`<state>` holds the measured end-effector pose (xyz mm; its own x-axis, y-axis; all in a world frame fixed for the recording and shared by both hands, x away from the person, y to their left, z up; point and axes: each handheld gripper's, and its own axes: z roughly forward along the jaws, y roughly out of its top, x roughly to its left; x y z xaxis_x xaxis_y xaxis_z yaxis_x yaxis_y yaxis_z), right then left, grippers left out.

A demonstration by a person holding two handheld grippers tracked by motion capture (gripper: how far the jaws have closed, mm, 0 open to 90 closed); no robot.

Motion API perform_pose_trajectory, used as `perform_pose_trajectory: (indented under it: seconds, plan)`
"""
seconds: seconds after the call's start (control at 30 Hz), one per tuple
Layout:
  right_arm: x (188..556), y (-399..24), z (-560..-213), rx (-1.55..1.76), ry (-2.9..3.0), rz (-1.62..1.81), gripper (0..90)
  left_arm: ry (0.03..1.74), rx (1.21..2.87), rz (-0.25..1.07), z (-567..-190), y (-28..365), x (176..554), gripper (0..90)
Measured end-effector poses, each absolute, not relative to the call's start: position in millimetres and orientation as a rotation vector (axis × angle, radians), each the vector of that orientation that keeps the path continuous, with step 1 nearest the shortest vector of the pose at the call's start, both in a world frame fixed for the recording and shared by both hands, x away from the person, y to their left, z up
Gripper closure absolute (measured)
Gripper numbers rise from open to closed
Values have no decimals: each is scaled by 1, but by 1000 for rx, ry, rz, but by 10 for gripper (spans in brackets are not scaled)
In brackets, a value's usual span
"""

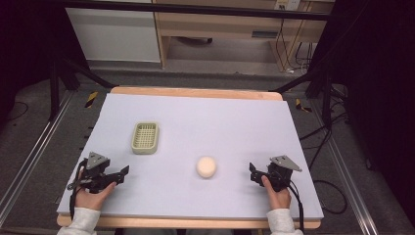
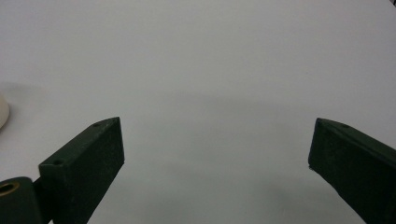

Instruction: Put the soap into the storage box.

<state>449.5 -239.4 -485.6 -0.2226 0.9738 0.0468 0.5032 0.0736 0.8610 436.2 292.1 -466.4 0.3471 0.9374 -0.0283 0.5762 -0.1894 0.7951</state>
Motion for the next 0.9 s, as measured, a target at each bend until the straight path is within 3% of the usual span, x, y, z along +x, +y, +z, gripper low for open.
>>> perform_pose_trajectory:
  seconds: [0.9]
  plan:
    - [451, -238, -486, 1459, 1813, 1042, 41, 1211, 1946, 592, -464, 259, 432, 236]
